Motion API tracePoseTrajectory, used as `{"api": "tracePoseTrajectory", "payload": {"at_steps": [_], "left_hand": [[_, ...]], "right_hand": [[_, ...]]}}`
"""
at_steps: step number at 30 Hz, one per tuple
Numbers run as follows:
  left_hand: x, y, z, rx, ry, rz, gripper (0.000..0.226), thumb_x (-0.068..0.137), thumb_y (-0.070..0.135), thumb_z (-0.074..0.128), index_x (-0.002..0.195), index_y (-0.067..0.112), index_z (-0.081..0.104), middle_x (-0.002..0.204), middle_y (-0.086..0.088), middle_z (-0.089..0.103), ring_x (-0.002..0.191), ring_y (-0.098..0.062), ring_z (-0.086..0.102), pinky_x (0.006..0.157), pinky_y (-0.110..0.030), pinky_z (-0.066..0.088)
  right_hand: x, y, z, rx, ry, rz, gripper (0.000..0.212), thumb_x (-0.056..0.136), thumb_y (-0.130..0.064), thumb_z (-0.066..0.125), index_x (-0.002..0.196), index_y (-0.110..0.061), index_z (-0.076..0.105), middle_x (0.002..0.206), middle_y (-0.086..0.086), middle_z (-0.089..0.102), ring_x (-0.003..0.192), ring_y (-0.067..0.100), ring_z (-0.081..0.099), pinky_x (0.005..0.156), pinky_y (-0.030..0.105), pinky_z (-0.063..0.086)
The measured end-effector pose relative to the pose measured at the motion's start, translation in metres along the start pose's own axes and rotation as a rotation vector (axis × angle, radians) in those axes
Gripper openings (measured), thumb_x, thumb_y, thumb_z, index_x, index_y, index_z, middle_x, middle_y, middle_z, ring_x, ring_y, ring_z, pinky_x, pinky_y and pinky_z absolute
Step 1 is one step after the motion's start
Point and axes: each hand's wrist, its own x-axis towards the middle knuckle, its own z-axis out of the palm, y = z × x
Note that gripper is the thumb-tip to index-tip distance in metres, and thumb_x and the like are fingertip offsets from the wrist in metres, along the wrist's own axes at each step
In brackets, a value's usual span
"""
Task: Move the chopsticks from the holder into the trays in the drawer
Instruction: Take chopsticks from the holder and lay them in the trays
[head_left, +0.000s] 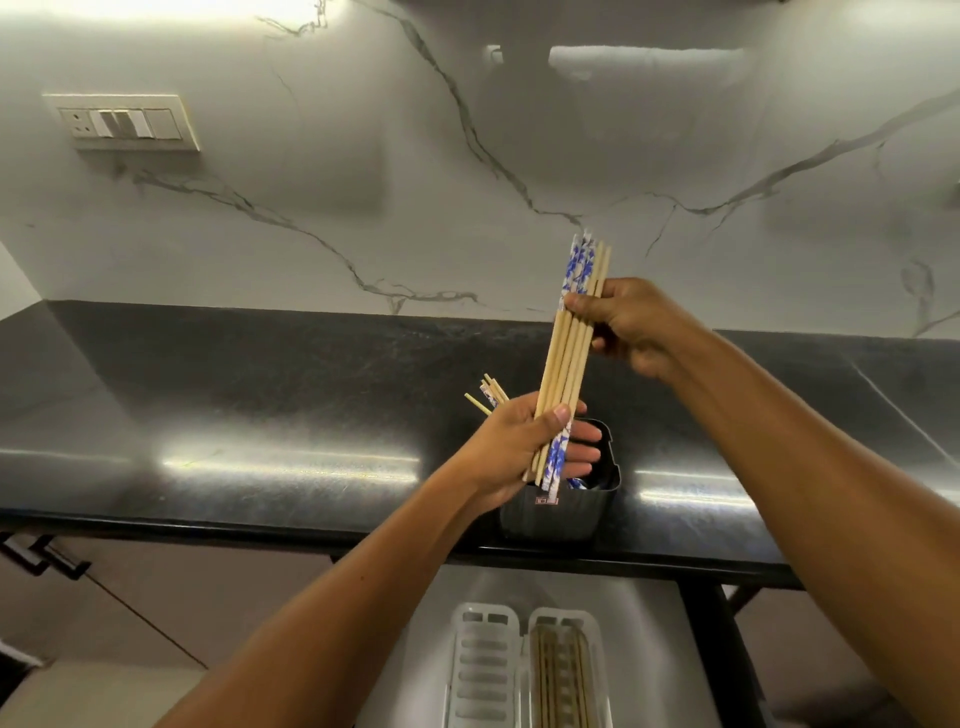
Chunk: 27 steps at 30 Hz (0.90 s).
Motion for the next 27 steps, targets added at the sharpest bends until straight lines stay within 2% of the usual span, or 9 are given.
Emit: {"api": "tracePoseTrajectory", "payload": {"at_steps": [3,6,9,11,13,15,17,22,27], "left_hand": [[-0.005,-0.017,0.003,-0.071,0.001,-0.033,0.022,0.099,0.020,0.045,0.112,0.006,0.056,0.085,-0.008,0.067,0.071,-0.016,0.067,0.070,-0.029,0.060],[-0.010,-0.029,0.000,-0.089,0.025,-0.038,0.024,0.100,0.021,0.044,0.114,0.006,0.055,0.079,-0.005,0.064,0.067,-0.013,0.062,0.066,-0.026,0.056],[-0.016,-0.037,-0.007,-0.004,0.080,-0.031,0.025,0.100,0.023,0.045,0.114,0.007,0.057,0.080,-0.005,0.064,0.068,-0.012,0.062,0.068,-0.027,0.054],[-0.019,-0.039,-0.010,0.080,0.105,-0.023,0.024,0.100,0.024,0.045,0.112,0.009,0.058,0.081,-0.005,0.065,0.069,-0.012,0.063,0.071,-0.029,0.054],[-0.022,-0.039,-0.012,0.150,0.113,-0.017,0.022,0.100,0.023,0.045,0.111,0.010,0.059,0.082,-0.005,0.066,0.070,-0.013,0.064,0.071,-0.030,0.055],[-0.024,-0.038,-0.012,0.203,0.103,-0.008,0.022,0.100,0.022,0.045,0.111,0.009,0.059,0.081,-0.005,0.067,0.070,-0.013,0.065,0.070,-0.028,0.055],[-0.025,-0.036,-0.012,0.248,0.103,-0.003,0.022,0.100,0.021,0.045,0.110,0.009,0.059,0.080,-0.004,0.068,0.070,-0.012,0.065,0.069,-0.027,0.055],[-0.029,-0.034,-0.014,0.332,0.123,0.012,0.018,0.100,0.020,0.045,0.106,0.013,0.060,0.079,-0.003,0.069,0.070,-0.012,0.066,0.067,-0.023,0.055],[-0.031,-0.035,-0.024,0.245,0.241,0.002,0.017,0.101,0.017,0.043,0.105,0.013,0.060,0.079,-0.004,0.067,0.066,-0.011,0.065,0.064,-0.024,0.055]], "right_hand": [[-0.003,0.011,0.008,0.015,-0.048,0.020,0.012,0.091,-0.018,0.060,0.097,-0.008,0.065,0.090,0.011,0.071,0.081,0.021,0.067,0.053,0.021,0.048],[-0.008,0.014,0.010,-0.014,-0.108,0.019,0.014,0.090,-0.018,0.061,0.100,-0.008,0.063,0.087,0.008,0.070,0.083,0.021,0.066,0.061,0.024,0.051],[-0.009,0.009,0.005,-0.065,-0.066,-0.085,0.043,0.088,-0.017,0.064,0.128,-0.012,0.049,0.097,0.007,0.065,0.090,0.021,0.063,0.069,0.027,0.050],[-0.007,-0.001,0.001,-0.371,0.068,-0.349,0.059,0.089,-0.018,0.063,0.141,-0.021,0.037,0.115,0.003,0.056,0.101,0.018,0.056,0.078,0.027,0.049],[-0.006,-0.015,-0.001,-0.874,0.141,-0.651,0.054,0.091,-0.022,0.059,0.142,-0.027,0.039,0.137,0.003,0.046,0.123,0.022,0.045,0.099,0.038,0.043],[-0.008,-0.029,0.002,-1.341,0.031,-0.772,0.046,0.092,-0.027,0.056,0.136,-0.033,0.047,0.151,0.005,0.036,0.139,0.027,0.029,0.112,0.049,0.028],[-0.011,-0.036,0.009,-1.637,-0.126,-0.735,0.040,0.091,-0.028,0.057,0.130,-0.035,0.053,0.155,0.003,0.030,0.145,0.028,0.018,0.117,0.056,0.012],[-0.017,-0.042,0.016,-1.819,-0.229,-0.716,0.024,0.087,-0.027,0.063,0.111,-0.030,0.065,0.118,-0.005,0.065,0.125,0.019,0.047,0.116,0.057,0.007],[-0.009,-0.051,-0.007,-1.647,0.162,-0.985,0.020,0.086,-0.025,0.065,0.105,-0.019,0.069,0.099,0.005,0.067,0.098,0.025,0.060,0.103,0.048,0.036]]}}
